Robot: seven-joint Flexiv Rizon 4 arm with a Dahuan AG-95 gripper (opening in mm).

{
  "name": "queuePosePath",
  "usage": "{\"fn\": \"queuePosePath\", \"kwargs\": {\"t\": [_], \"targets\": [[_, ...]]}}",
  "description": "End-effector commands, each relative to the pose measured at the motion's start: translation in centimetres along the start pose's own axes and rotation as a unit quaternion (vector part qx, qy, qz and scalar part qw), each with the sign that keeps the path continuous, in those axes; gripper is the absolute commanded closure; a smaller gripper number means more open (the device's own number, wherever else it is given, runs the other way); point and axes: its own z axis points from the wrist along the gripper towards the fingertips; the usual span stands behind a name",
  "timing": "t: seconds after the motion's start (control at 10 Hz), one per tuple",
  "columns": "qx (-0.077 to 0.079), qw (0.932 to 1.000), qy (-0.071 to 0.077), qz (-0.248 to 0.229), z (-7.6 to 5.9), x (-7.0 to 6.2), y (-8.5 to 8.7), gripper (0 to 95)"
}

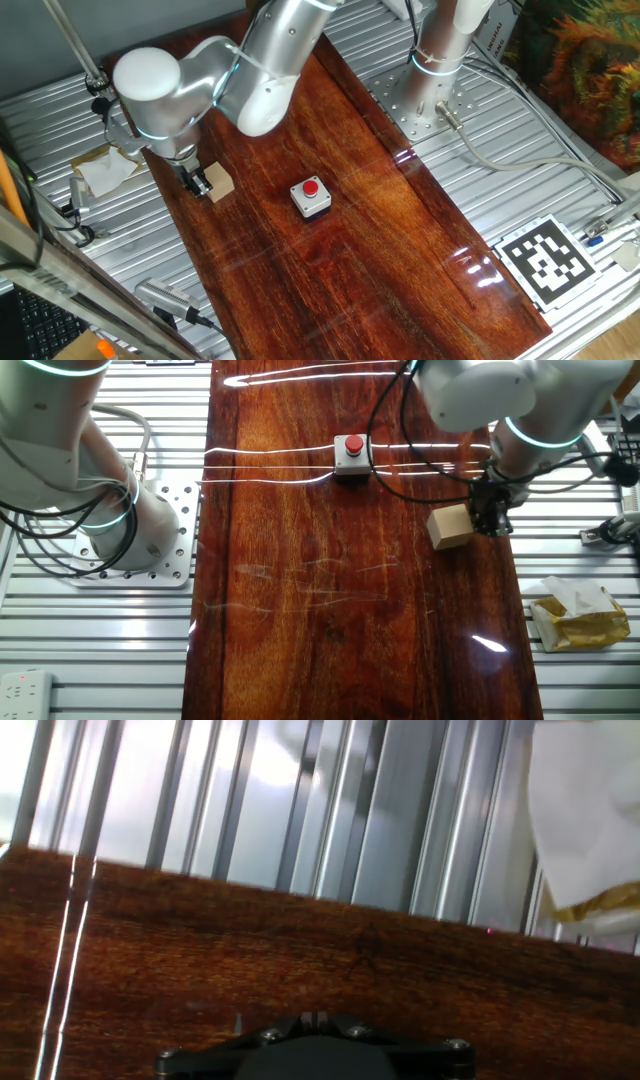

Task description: Use the gripper to push the small block from left to right

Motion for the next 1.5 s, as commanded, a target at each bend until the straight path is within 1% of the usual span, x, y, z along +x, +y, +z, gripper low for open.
{"fn": "queuePosePath", "kwargs": {"t": [0.1,0.3,0.5,0.6,0.7,0.8,1.0,1.1,1.3,1.5], "targets": [[-0.002,1.0,0.002,0.0,-0.1,0.5,0.1,95.0],[-0.003,1.0,0.004,-0.001,-0.3,0.8,0.1,95.0],[-0.002,1.0,0.004,0.002,-0.1,1.9,0.2,95.0],[-0.004,0.9997,0.006,0.023,-0.1,2.3,0.2,95.0],[-0.012,0.9991,0.006,0.041,-0.3,2.5,0.2,95.0],[-0.013,0.9982,0.012,0.058,-0.9,2.5,0.2,95.0],[-0.013,0.9972,0.015,0.072,-1.3,2.6,0.1,95.0],[-0.014,0.9965,0.017,0.081,-1.2,2.7,0.1,95.0],[-0.014,0.9964,0.017,0.082,-1.1,3.0,0.2,95.0],[-0.014,0.9963,0.019,0.083,-0.8,3.8,0.2,95.0]]}}
